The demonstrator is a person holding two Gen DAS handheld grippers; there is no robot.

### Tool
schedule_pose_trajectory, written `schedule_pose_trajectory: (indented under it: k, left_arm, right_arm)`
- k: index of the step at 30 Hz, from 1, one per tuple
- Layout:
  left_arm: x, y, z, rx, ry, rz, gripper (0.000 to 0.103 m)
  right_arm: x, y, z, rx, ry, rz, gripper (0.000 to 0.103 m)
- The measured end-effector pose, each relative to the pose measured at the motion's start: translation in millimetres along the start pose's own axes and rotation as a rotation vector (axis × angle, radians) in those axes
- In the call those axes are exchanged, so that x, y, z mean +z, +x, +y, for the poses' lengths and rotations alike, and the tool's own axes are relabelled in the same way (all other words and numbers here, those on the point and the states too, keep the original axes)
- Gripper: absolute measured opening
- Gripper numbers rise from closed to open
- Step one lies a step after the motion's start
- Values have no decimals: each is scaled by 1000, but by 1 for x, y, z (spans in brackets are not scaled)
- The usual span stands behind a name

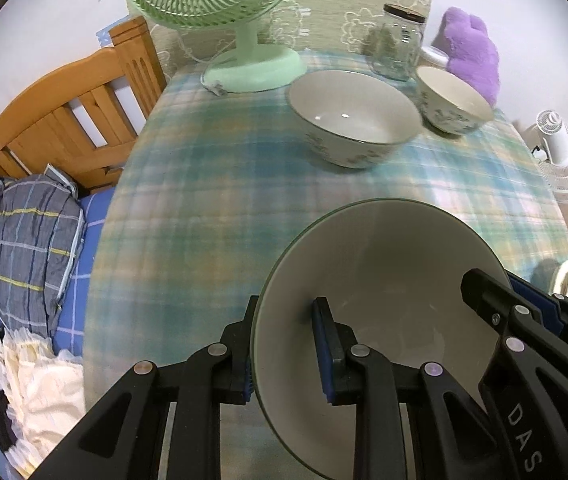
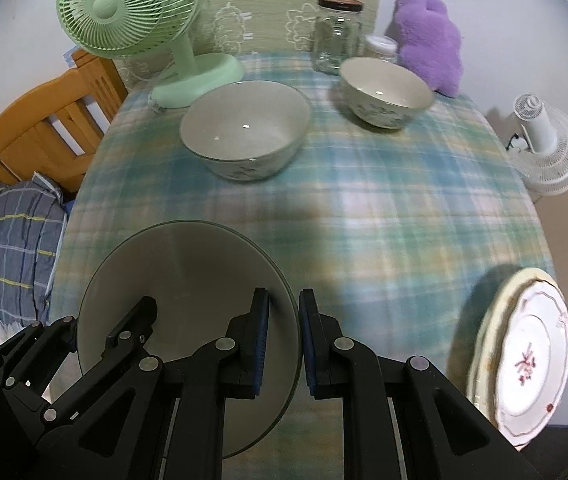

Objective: Organize plates and bowls

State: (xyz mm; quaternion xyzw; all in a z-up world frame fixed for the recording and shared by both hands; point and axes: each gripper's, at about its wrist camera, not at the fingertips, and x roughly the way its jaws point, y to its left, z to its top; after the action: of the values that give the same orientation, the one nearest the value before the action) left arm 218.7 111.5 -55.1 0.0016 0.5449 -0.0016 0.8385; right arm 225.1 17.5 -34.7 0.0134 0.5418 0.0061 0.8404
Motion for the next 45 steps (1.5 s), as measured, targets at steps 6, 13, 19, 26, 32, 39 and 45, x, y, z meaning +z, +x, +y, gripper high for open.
schedule_pose_trajectory:
  k: [6,13,19,26,32,39,45]
  left_arm:
    - [-15,-10,-29,-11,-10,-2,23]
    - [-37,-14,-61,-3,-20,2,23]
    - [-48,-14,-79,2,-28,4,23]
    - [-54,-9,-94,20,-40,2,23]
    - [-61,2,-102,27,-68,25,23]
    - [-68,2,-105,42,-81,29,23]
    - [-72,0,-109,37,-87,29,36]
  right_arm:
    - [-16,-15,-30,-11,-7,-9,19]
    - [-34,-20,-62,-10,-23,-1,19]
    - [-47,-19,-85,-3,-31,2,19]
    - [-52,-13,-101,14,-43,2,19]
    - [-56,-2,-113,30,-54,12,19]
    - [-60,3,-112,46,-100,4,19]
    - [-64,4,-117,70,-105,18,20]
